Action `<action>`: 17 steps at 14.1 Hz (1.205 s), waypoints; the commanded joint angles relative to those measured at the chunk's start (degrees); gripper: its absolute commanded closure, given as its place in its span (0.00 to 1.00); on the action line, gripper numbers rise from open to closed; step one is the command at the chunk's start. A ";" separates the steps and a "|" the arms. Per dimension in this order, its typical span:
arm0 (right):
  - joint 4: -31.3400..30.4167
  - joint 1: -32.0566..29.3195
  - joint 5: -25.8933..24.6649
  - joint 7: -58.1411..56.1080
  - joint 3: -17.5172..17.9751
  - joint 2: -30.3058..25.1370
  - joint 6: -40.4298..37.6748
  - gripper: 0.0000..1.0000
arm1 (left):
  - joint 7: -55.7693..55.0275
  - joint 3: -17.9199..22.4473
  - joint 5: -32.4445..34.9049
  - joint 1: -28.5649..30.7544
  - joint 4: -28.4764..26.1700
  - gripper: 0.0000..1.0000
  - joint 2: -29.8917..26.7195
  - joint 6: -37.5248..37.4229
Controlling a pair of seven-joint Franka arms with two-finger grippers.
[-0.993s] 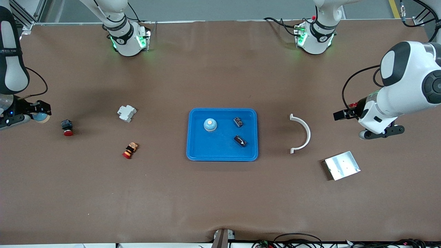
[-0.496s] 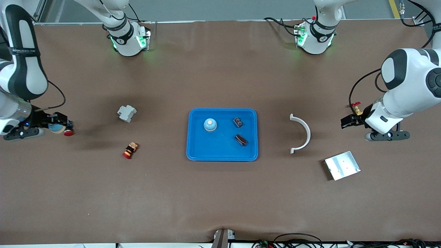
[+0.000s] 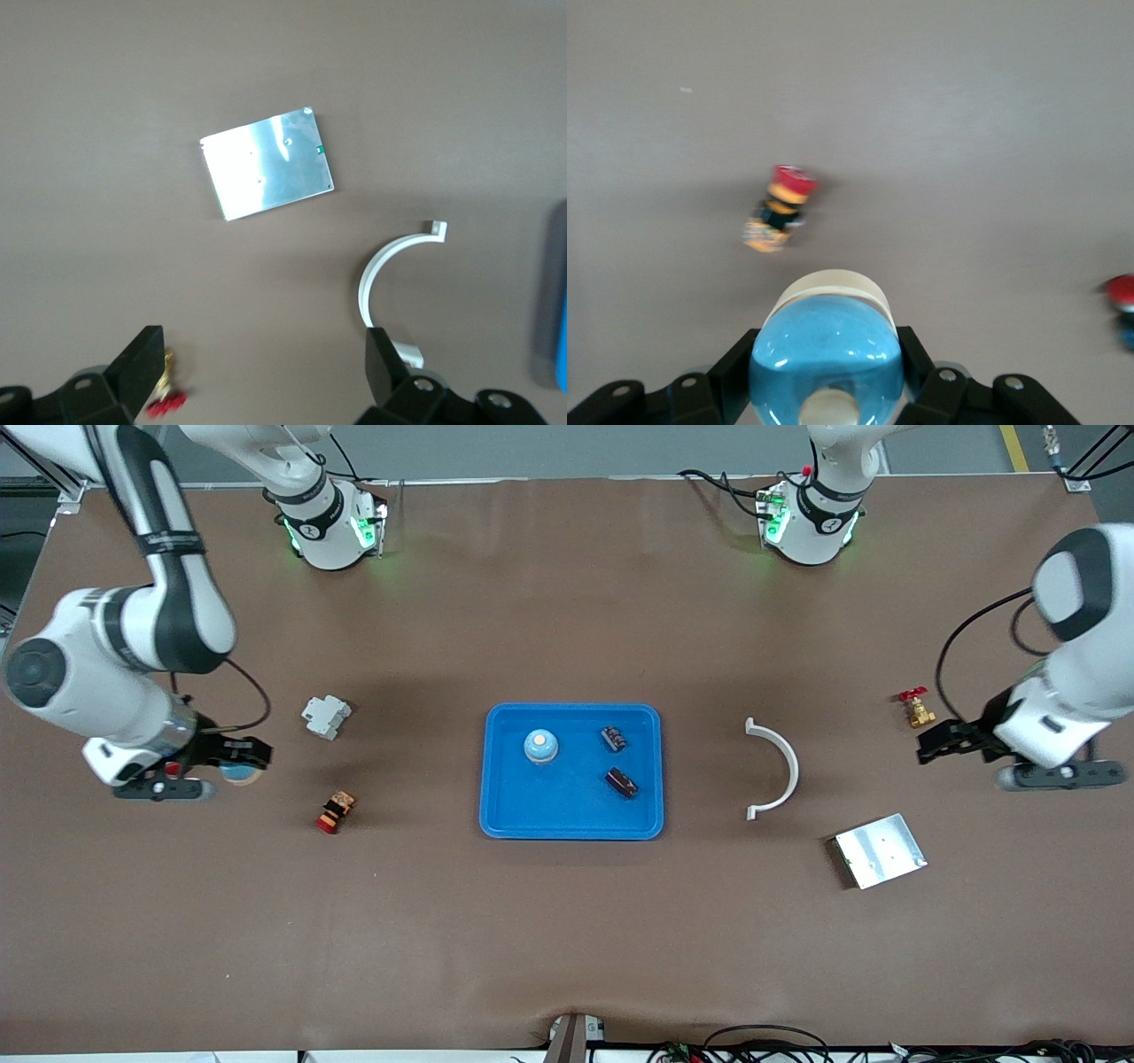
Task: Place electrolytic capacitor and blue bell in tray
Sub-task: 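Lift the bell with the right gripper while the left gripper returns to rest, then carry the bell into the tray and open the right gripper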
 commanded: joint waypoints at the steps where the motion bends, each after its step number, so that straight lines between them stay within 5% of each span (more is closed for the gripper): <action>1: 1.59 6.65 0.06 11.59 -0.83 -0.62 -1.13 1.00 | 0.57 -0.05 -0.50 0.28 6.96 0.00 -0.97 -9.17; 7: 6.41 17.55 -0.12 32.42 -0.83 4.46 -0.43 1.00 | 0.48 -0.84 -0.41 0.02 12.42 0.00 -2.21 -21.04; 17: 29.44 26.79 2.07 55.12 -0.39 26.61 -0.16 1.00 | 0.48 -0.66 -0.59 -0.16 14.62 0.00 -0.80 -21.23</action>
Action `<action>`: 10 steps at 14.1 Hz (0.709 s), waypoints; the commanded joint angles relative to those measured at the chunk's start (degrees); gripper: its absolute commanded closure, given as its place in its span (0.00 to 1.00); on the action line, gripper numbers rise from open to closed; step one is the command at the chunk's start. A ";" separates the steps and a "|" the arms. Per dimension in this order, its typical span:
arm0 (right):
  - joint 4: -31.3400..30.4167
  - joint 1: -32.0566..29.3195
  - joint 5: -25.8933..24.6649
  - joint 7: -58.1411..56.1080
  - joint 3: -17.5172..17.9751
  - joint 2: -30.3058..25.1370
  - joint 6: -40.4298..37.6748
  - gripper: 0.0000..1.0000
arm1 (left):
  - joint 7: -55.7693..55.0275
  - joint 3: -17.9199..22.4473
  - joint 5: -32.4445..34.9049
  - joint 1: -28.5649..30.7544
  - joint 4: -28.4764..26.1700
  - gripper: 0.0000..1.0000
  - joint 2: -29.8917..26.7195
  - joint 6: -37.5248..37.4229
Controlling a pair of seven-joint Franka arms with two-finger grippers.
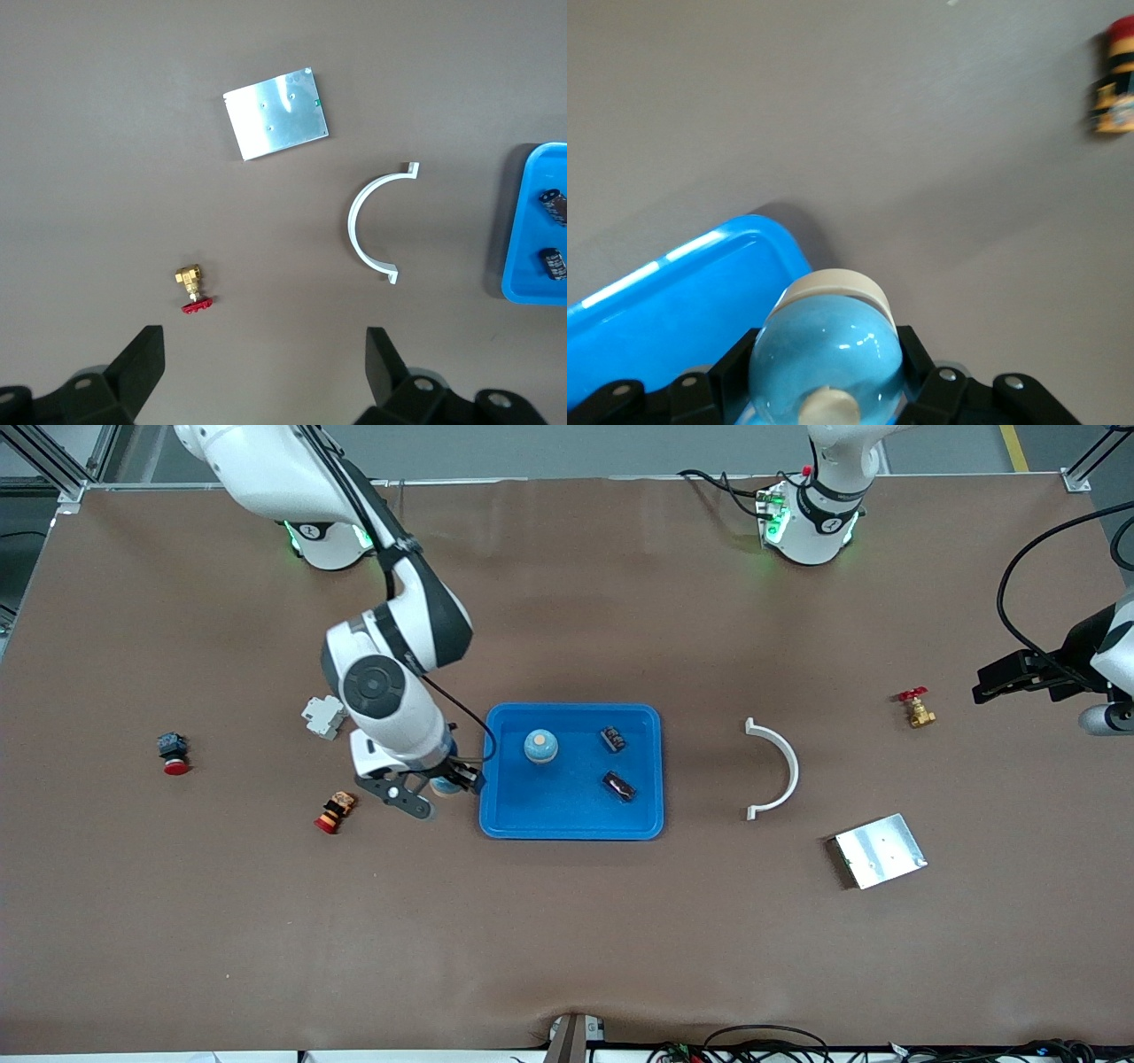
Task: Place electrolytic capacitor and blue bell in tray
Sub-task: 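Carry the bell into the tray and open the right gripper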
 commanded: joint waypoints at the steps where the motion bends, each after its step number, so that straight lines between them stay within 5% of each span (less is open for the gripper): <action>1: 8.02 1.08 3.02 3.30 -0.30 7.10 -0.76 1.00 | 0.48 -0.11 -0.32 -0.18 1.63 0.00 0.57 -1.34; 3: 8.74 1.25 7.23 3.39 -0.30 8.87 0.90 1.00 | 0.48 -0.02 -0.32 -0.18 1.63 0.00 0.57 -1.43; 10: 11.54 3.89 7.51 7.95 -0.30 14.67 4.78 1.00 | 0.57 -0.11 -0.23 -0.36 1.54 0.00 1.36 -1.34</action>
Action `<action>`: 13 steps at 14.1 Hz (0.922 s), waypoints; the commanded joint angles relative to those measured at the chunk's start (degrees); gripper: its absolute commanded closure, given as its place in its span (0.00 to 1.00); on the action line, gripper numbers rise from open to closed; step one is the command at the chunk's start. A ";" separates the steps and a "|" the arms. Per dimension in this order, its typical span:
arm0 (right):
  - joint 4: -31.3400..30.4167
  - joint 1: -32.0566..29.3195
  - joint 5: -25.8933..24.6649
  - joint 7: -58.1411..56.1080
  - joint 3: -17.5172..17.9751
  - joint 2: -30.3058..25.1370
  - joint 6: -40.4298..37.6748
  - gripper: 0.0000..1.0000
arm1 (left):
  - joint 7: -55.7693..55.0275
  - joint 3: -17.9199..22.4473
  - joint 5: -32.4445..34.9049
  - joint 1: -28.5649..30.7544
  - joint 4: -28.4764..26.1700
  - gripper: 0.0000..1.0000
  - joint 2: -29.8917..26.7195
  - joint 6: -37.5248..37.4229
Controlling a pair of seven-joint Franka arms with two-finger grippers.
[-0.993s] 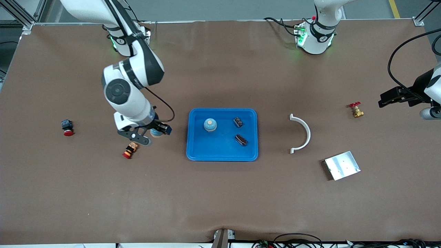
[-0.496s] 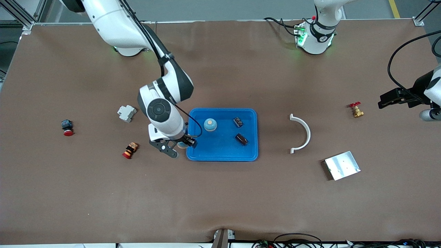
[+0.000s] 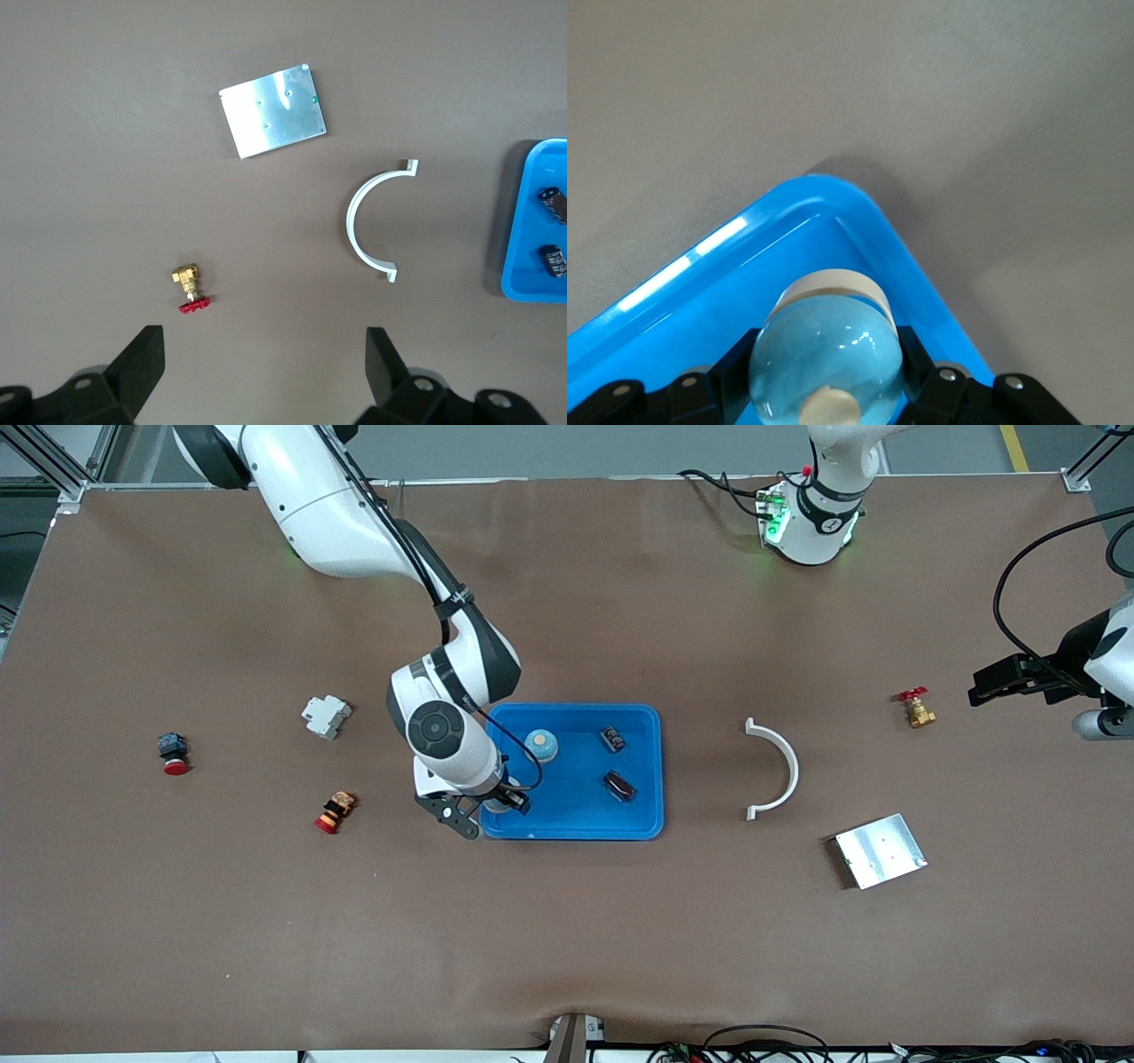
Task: Place electrolytic capacitor and blue bell in tray
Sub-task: 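Carry the bell into the tray and open the right gripper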
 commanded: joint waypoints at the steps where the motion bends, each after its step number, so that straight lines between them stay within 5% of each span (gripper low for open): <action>1: 4.28 1.41 1.08 3.27 -0.39 3.87 0.44 1.00 | 0.57 -0.10 -0.23 -0.17 1.51 0.00 0.68 -1.23; 6: 4.99 2.82 1.08 5.30 -0.48 6.07 3.16 1.00 | 0.57 1.91 -0.23 -2.62 1.51 0.00 0.59 -1.23; 11: 5.25 3.79 1.08 6.70 -0.48 6.69 3.87 1.00 | 1.01 20.26 -0.32 -20.61 1.60 0.00 0.41 -1.32; 13: 5.25 4.14 0.99 7.06 -0.48 7.13 4.39 1.00 | 1.10 21.35 -0.32 -21.79 1.60 0.00 0.41 -1.23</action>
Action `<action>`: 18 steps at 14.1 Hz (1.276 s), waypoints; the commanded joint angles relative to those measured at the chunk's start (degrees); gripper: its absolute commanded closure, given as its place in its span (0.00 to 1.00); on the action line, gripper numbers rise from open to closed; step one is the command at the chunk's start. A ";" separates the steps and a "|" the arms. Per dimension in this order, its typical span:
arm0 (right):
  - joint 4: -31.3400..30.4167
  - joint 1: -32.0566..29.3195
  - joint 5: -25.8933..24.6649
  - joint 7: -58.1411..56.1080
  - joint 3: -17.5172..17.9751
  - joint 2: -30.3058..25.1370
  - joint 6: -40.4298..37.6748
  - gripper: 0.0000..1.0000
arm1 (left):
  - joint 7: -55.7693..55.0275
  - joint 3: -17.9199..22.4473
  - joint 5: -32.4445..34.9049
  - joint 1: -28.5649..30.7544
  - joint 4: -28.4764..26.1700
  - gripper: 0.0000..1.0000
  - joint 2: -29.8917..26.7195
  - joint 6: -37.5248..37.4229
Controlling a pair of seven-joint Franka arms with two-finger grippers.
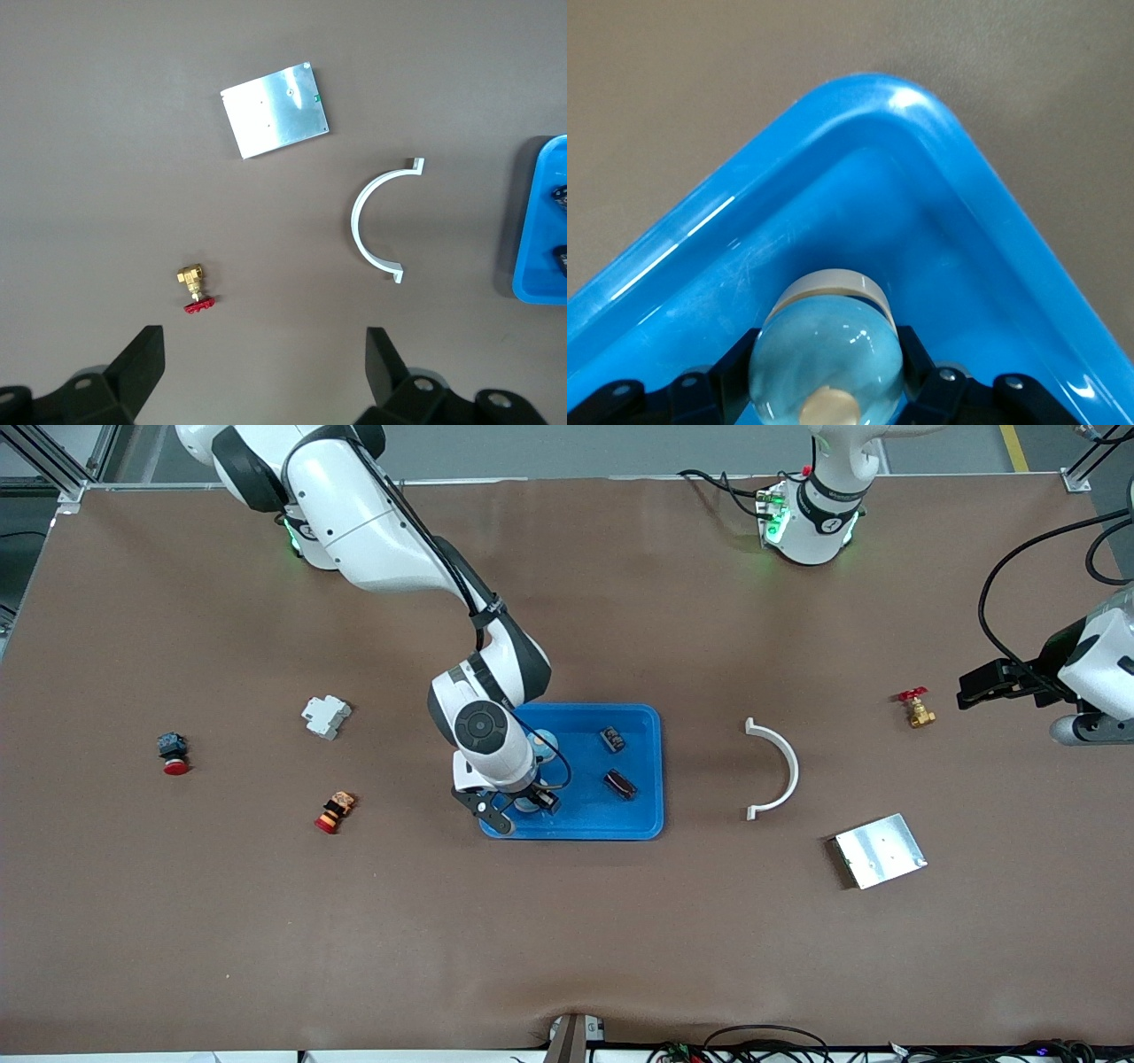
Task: Place electrolytic capacitor and blue bell in tray
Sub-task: 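Carry the bell into the tray and open the right gripper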
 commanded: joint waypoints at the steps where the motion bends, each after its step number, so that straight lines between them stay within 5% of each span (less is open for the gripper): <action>1: 1.73 0.79 0.99 1.06 -0.50 1.41 0.97 1.00 | 1.35 1.74 -0.32 -1.49 1.32 0.00 0.24 -1.23; 9: 1.55 1.50 0.81 1.85 -0.50 2.29 1.77 1.00 | 1.62 0.78 -0.93 -1.14 1.32 0.00 -0.29 -1.23; 10: 1.55 1.50 0.81 1.76 -0.50 2.46 1.85 0.86 | 1.62 0.60 -0.93 -1.14 1.32 0.00 -0.38 -1.23; 11: 1.55 1.50 0.47 1.76 -0.58 2.55 2.12 0.27 | 1.62 0.51 -1.02 -1.05 1.32 0.00 -0.47 -1.32; 12: 1.55 1.50 0.11 1.59 -0.58 2.73 2.55 0.00 | 1.62 0.60 -1.11 -0.96 1.32 0.00 -0.47 -1.23; 18: 1.64 1.32 -0.42 0.80 -0.85 2.47 2.12 0.00 | 0.92 0.69 -1.28 -0.61 1.32 0.00 -0.99 -1.14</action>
